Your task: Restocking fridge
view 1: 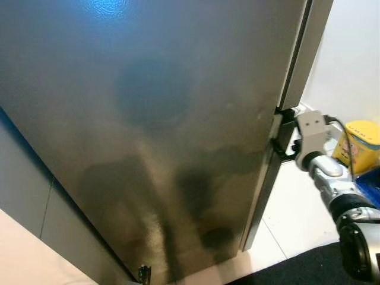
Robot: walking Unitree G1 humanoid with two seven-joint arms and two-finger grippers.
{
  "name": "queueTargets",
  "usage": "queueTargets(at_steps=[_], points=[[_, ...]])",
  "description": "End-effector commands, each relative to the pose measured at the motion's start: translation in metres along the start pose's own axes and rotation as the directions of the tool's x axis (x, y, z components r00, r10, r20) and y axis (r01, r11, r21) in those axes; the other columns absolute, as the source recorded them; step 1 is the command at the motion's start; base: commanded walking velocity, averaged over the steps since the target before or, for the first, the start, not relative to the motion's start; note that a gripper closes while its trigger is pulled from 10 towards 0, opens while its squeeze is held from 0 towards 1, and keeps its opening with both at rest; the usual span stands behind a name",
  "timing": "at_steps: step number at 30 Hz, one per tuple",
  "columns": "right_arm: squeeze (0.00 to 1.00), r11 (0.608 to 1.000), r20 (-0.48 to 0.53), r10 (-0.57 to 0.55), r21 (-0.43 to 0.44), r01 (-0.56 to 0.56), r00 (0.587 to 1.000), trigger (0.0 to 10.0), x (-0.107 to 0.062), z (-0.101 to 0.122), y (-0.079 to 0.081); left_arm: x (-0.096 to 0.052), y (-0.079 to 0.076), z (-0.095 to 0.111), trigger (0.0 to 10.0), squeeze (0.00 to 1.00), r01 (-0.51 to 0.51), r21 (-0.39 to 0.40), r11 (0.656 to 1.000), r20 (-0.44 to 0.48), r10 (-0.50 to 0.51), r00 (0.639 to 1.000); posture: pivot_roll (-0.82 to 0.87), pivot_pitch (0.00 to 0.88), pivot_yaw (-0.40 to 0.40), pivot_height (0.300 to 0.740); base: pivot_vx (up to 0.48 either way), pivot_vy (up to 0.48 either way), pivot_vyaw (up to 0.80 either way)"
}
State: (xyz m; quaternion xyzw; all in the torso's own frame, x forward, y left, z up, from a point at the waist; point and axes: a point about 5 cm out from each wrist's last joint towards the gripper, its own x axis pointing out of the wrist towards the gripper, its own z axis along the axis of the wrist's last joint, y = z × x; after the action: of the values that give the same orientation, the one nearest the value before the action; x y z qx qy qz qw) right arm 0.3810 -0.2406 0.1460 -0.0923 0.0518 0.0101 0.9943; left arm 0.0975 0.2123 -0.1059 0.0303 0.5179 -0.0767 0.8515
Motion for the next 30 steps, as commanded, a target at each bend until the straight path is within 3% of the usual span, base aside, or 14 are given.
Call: queueTargets(at_steps=[1, 8, 13, 15, 16, 18, 22, 25, 26, 27, 28, 29, 30], points=[[0.00, 0.997, -0.018, -0.070, 0.028, 0.071, 0.997, 10.0, -0.004, -0.005, -0.014, -0.001, 0.007, 0.004, 10.0, 0.00, -0.010, 0.022, 1.000, 0.010, 0.009, 1.000, 0.05, 0.000, 0.021, 0.740, 0.000, 0.000, 0.00], [0.00, 0.989, -0.078, -0.147, -0.007, 0.147, 0.986, 10.0, -0.009, -0.017, -0.023, -0.001, 0.006, 0.004, 10.0, 0.00, -0.007, 0.023, 1.000, 0.007, 0.007, 1.000, 0.05, 0.000, 0.022, 0.740, 0.000, 0.000, 0.00], [0.00, 0.942, -0.209, -0.335, -0.075, 0.326, 0.919, 10.0, -0.031, -0.051, -0.049, 0.000, 0.005, 0.005, 10.0, 0.00, -0.010, 0.015, 1.000, 0.013, 0.010, 1.000, 0.05, 0.000, 0.013, 0.740, 0.000, 0.000, 0.00], [0.00, 0.933, -0.226, -0.359, -0.089, 0.348, 0.905, 10.0, -0.034, -0.055, -0.052, 0.000, 0.005, 0.005, 10.0, 0.00, -0.010, 0.015, 1.000, 0.013, 0.010, 1.000, 0.05, 0.000, 0.013, 0.740, 0.000, 0.000, 0.00], [0.00, 0.908, -0.281, -0.417, -0.099, 0.406, 0.865, 10.0, -0.049, -0.074, -0.064, 0.001, 0.004, 0.006, 10.0, 0.00, -0.011, 0.014, 1.000, 0.013, 0.011, 1.000, 0.05, 0.000, 0.013, 0.740, 0.000, 0.000, 0.00], [0.00, 0.901, -0.335, -0.429, -0.089, 0.425, 0.839, 10.0, -0.065, -0.096, -0.068, 0.001, 0.004, 0.006, 10.0, 0.00, -0.012, 0.012, 1.000, 0.010, 0.011, 1.000, 0.04, 0.000, 0.013, 0.740, 0.000, 0.000, 0.00], [0.00, 0.908, -0.408, -0.409, -0.095, 0.408, 0.816, 10.0, -0.082, -0.122, -0.062, 0.002, 0.002, 0.007, 10.0, 0.00, -0.010, 0.010, 1.000, 0.009, 0.010, 1.000, 0.04, 0.000, 0.010, 0.740, 0.000, 0.000, 0.00], [0.00, 0.932, -0.526, -0.344, -0.092, 0.350, 0.778, 10.0, -0.109, -0.162, -0.043, 0.003, 0.001, 0.010, 10.0, 0.00, -0.008, 0.003, 1.000, 0.016, 0.008, 1.000, 0.03, 0.000, 0.001, 0.740, 0.000, 0.000, 0.00], [0.00, 0.932, -0.526, -0.344, -0.092, 0.350, 0.778, 10.0, -0.109, -0.162, -0.043, 0.003, 0.001, 0.010, 10.0, 0.00, -0.008, 0.003, 1.000, 0.016, 0.008, 1.000, 0.03, 0.000, 0.001, 0.740, 0.000, 0.000, 0.00], [0.00, 0.942, -0.572, -0.316, -0.092, 0.323, 0.757, 10.0, -0.121, -0.176, -0.036, 0.004, 0.000, 0.012, 10.0, 0.00, -0.008, -0.001, 1.000, 0.020, 0.008, 1.000, 0.03, 0.000, -0.003, 0.740, 0.000, 0.000, 0.00], [0.00, 0.942, -0.572, -0.316, -0.092, 0.323, 0.757, 10.0, -0.121, -0.176, -0.036, 0.004, 0.000, 0.012, 10.0, 0.00, -0.008, -0.001, 1.000, 0.020, 0.008, 1.000, 0.03, 0.000, -0.003, 0.740, 0.000, 0.000, 0.00], [0.00, 0.949, -0.622, -0.289, -0.084, 0.305, 0.728, 10.0, -0.136, -0.192, -0.028, 0.005, -0.001, 0.015, 10.0, 0.00, -0.009, -0.008, 1.000, 0.027, 0.009, 1.000, 0.03, 0.000, -0.007, 0.740, 0.000, 0.000, 0.00], [0.00, 0.949, -0.622, -0.289, -0.084, 0.305, 0.728, 10.0, -0.136, -0.192, -0.028, 0.005, -0.001, 0.015, 10.0, 0.00, -0.009, -0.008, 1.000, 0.027, 0.009, 1.000, 0.03, 0.000, -0.007, 0.740, 0.000, 0.000, 0.00]])
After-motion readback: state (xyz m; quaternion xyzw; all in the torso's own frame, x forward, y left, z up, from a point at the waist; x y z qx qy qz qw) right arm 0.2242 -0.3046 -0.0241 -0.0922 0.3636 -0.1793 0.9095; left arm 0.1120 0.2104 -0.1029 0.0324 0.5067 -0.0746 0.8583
